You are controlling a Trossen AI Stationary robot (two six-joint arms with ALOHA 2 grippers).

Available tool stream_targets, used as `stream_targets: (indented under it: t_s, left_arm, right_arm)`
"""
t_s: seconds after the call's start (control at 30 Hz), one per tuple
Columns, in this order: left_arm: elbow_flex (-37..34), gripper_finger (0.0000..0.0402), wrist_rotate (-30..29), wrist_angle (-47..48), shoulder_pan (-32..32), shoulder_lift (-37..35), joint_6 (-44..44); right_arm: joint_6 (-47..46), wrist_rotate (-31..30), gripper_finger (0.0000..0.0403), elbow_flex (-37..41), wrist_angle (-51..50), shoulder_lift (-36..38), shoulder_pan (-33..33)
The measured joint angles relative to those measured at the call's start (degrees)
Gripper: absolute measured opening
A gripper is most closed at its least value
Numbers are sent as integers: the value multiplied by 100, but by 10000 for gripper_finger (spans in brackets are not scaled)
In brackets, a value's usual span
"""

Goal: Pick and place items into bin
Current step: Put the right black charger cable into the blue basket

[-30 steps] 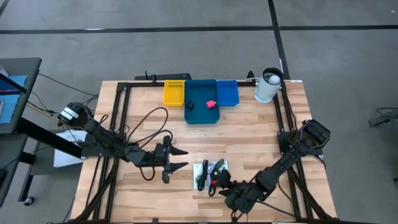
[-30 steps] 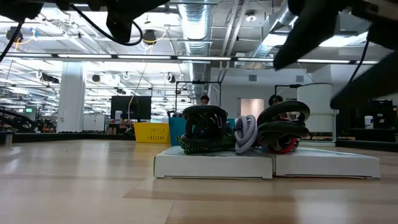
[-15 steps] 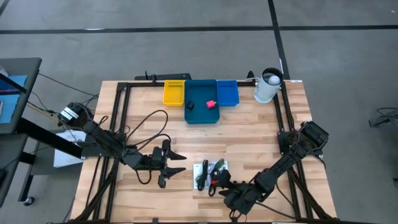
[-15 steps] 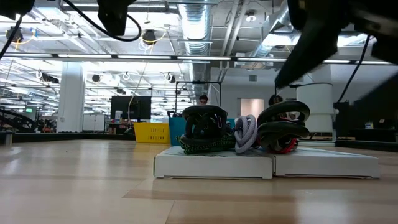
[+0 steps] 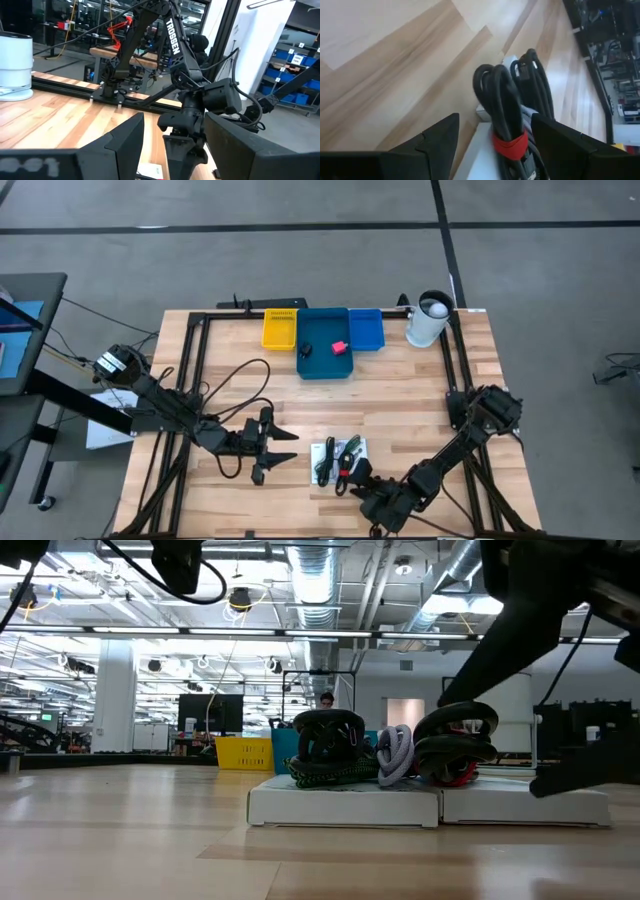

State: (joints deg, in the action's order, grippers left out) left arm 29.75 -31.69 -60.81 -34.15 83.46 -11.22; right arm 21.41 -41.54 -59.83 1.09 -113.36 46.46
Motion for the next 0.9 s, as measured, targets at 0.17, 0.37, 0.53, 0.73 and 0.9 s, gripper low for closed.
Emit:
stream_targets:
  t_s: [0.17, 0.37, 0.53, 0.73, 0.9]
  left_arm:
    - [1, 197, 0, 4, 0, 0, 0]
    - [-1, 197, 0, 51, 0, 0, 0]
    - [1, 197, 0, 52, 0, 0, 0]
    - [-1, 197, 0, 56, 0, 0, -7]
    - [1, 197, 0, 58, 0, 0, -15]
  right_arm:
    - [5, 12, 244, 0, 176, 0, -48]
    - [5, 80, 244, 0, 334, 0, -85]
    - [7, 98, 244, 0, 426, 0, -83]
    - [2, 228, 244, 0, 432, 0, -123]
    - [0, 444, 237, 0, 485, 0, -233]
